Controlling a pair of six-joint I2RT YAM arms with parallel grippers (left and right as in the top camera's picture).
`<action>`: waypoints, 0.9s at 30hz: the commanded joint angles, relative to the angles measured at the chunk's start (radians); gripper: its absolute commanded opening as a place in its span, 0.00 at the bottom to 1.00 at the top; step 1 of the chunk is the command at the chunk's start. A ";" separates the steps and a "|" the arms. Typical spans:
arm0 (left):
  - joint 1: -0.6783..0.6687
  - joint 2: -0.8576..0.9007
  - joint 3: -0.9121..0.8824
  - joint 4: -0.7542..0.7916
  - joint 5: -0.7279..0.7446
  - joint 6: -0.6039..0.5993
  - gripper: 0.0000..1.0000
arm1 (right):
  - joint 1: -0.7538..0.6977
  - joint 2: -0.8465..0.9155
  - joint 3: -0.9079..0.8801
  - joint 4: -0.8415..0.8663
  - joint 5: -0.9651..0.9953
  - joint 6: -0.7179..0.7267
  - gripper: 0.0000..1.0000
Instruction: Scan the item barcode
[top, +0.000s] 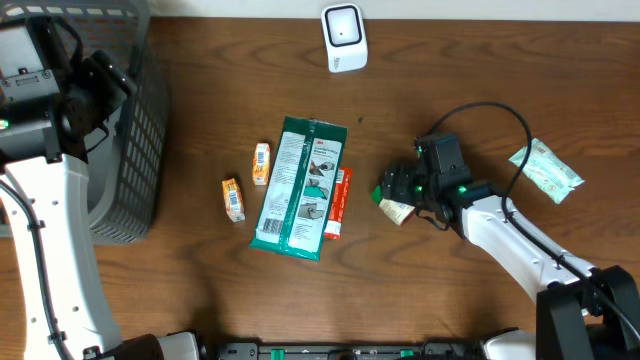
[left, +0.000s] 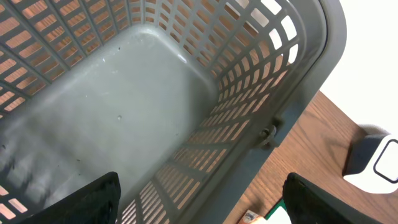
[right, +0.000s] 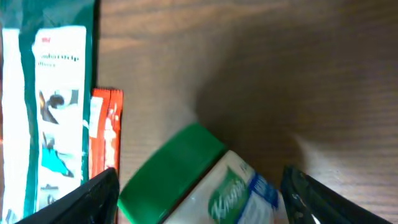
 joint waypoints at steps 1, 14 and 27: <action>0.003 0.006 0.009 -0.001 -0.009 0.002 0.84 | 0.003 0.000 -0.005 -0.034 0.007 -0.038 0.78; 0.003 0.006 0.009 -0.001 -0.009 0.002 0.84 | 0.002 0.000 0.148 -0.150 0.018 -0.359 0.77; 0.003 0.006 0.009 -0.001 -0.009 0.002 0.84 | 0.011 0.249 0.986 -0.983 0.116 -0.480 0.88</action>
